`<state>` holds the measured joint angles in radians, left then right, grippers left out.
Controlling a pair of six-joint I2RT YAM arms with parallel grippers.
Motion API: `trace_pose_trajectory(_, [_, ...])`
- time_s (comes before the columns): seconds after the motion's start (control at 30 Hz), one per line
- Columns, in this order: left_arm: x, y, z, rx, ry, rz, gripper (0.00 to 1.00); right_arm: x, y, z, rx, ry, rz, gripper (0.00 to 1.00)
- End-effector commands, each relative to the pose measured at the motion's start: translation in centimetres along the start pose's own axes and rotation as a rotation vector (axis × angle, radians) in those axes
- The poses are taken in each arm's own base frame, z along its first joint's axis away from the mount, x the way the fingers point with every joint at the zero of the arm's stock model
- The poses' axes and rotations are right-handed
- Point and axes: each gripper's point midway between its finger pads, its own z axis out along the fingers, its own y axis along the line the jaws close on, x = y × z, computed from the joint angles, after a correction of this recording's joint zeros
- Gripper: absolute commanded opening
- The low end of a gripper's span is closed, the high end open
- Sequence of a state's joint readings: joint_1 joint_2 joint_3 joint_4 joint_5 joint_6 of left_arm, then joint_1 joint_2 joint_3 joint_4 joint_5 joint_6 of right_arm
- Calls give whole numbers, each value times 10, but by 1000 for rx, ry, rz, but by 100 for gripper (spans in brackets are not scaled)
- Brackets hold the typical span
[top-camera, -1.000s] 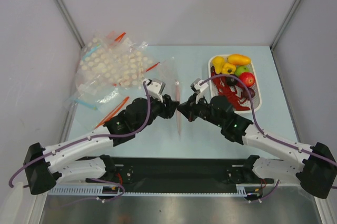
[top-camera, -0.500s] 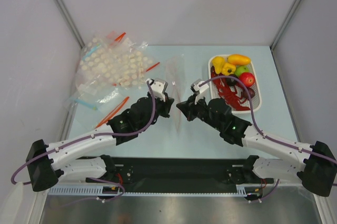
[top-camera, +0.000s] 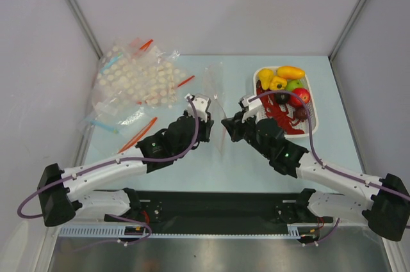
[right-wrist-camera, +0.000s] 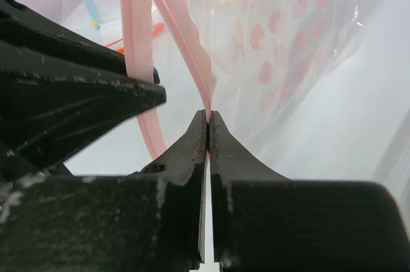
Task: Place the food in the zip-top bag and seal the zipper
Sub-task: Open the zipper of the food storage bag at the center of the board.
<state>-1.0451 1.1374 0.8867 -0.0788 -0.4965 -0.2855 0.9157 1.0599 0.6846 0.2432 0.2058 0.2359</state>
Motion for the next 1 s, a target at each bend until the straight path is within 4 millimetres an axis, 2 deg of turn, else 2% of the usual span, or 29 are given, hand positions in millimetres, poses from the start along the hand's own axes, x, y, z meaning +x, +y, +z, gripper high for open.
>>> trace_pose_trajectory(0.0, [-11, -4, 2, -9, -8, 14, 28, -22, 0, -4, -1, -78, 28, 0])
trace_pose_trajectory(0.07, [-7, -6, 5, -6, 4, 22, 41, -22, 3, -5, -21, -85, 33, 0])
trace_pose_trajectory(0.17, [2, -4, 13, -36, 37, 44, 41, -27, 7, -8, -48, -110, 43, 0])
trace_pose_trajectory(0.2, [-2, -2, 14, -58, 32, 45, 40, -26, 6, -9, -46, -110, 41, 0])
trace_pose_trajectory(0.33, [5, 4, 19, -112, 61, 63, 38, -30, 4, -13, -34, -133, 52, 0])
trace_pose_trajectory(0.43, [5, 9, 20, -144, 71, 67, 30, -34, 1, -16, -23, -153, 60, 0])
trace_pose_trajectory(0.47, [3, 12, 18, -162, 67, 67, 21, -34, -3, -16, -8, -153, 63, 0])
trace_pose_trajectory(0.6, [-16, 33, -1, -248, 20, 63, 6, -32, -21, -12, 61, -136, 105, 0])
trace_pose_trajectory(0.7, [-34, 43, -22, -277, -41, 56, 6, -21, -27, -3, 35, -104, 164, 0])
trace_pose_trajectory(0.77, [-38, 47, -33, -309, -53, 67, 6, -17, -15, 2, -46, -90, 185, 0])
trace_pose_trajectory(0.8, [-47, 48, -40, -322, -70, 58, 6, -8, -13, 8, -60, -60, 195, 0])
trace_pose_trajectory(0.87, [-49, 54, -52, -381, -64, 100, 3, -2, 0, 14, -134, -32, 202, 0])
trace_pose_trajectory(0.9, [-55, 53, -56, -383, -73, 98, 3, -1, 4, 16, -154, -25, 208, 0])
trace_pose_trajectory(0.97, [-54, 49, -59, -371, -64, 114, 4, 7, 12, 21, -198, 4, 211, 0])
